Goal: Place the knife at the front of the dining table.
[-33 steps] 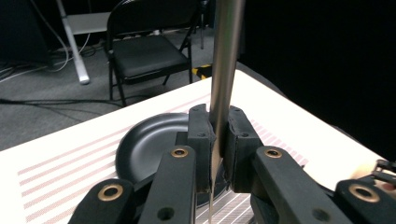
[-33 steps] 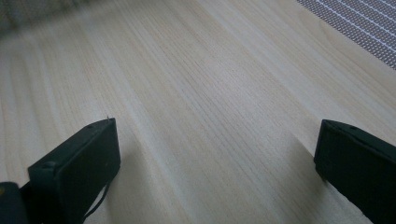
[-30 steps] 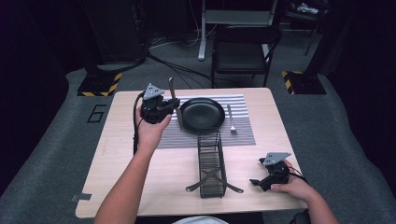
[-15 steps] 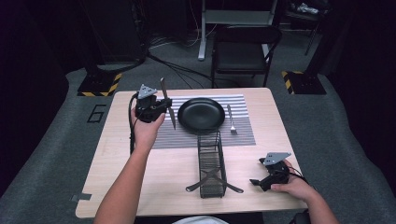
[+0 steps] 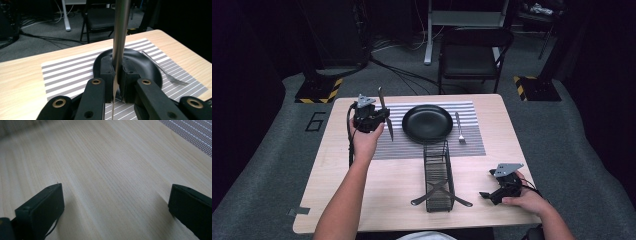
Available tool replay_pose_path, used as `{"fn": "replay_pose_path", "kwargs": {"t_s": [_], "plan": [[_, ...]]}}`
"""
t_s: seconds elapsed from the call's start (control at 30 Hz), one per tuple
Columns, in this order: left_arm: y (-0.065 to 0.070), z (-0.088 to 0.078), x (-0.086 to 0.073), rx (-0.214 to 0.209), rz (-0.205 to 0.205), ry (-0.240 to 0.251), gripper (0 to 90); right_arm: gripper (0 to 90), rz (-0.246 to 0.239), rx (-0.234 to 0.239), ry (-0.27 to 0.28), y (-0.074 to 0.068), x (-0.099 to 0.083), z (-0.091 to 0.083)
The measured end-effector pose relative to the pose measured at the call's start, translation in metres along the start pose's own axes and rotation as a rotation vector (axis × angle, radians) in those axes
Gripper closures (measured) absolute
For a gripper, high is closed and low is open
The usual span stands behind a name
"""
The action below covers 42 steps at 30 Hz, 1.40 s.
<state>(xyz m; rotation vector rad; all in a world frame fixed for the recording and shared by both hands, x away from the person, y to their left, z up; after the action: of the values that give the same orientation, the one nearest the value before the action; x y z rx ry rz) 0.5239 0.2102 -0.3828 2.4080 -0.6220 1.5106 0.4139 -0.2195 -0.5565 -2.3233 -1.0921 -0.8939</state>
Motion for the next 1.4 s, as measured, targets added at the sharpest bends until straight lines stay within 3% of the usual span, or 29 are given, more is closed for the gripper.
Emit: {"fn": "replay_pose_path", "kwargs": {"t_s": [0.4, 1.03, 1.4], "plan": [[-0.016, 0.017, -0.021, 0.051, -0.039, -0.059, 82.6, 0.0, 0.001, 0.0, 0.001, 0.0, 0.0, 0.0], [-0.032, 0.042, -0.041, 0.076, -0.087, -0.177, 82.6, 0.0, 0.0, 0.0, 0.0, 0.0, 0.0, 0.0], [-0.036, 0.063, -0.051, 0.088, -0.13, -0.185, 82.6, 0.0, 0.0, 0.0, 0.0, 0.0, 0.0, 0.0]]}}
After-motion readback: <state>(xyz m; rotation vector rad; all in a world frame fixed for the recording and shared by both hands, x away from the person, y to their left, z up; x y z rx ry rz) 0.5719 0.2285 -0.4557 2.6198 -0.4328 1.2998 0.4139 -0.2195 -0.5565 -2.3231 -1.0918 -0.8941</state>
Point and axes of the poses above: each handheld gripper's, and its own axes: z roughly forward along the jaws, x roughly out of its top, y roughly to its right, the point moved 4 cm from there along z, roughly forward along the jaws, and after that the axes turned 8 degrees about z, right-handed, at the moved point
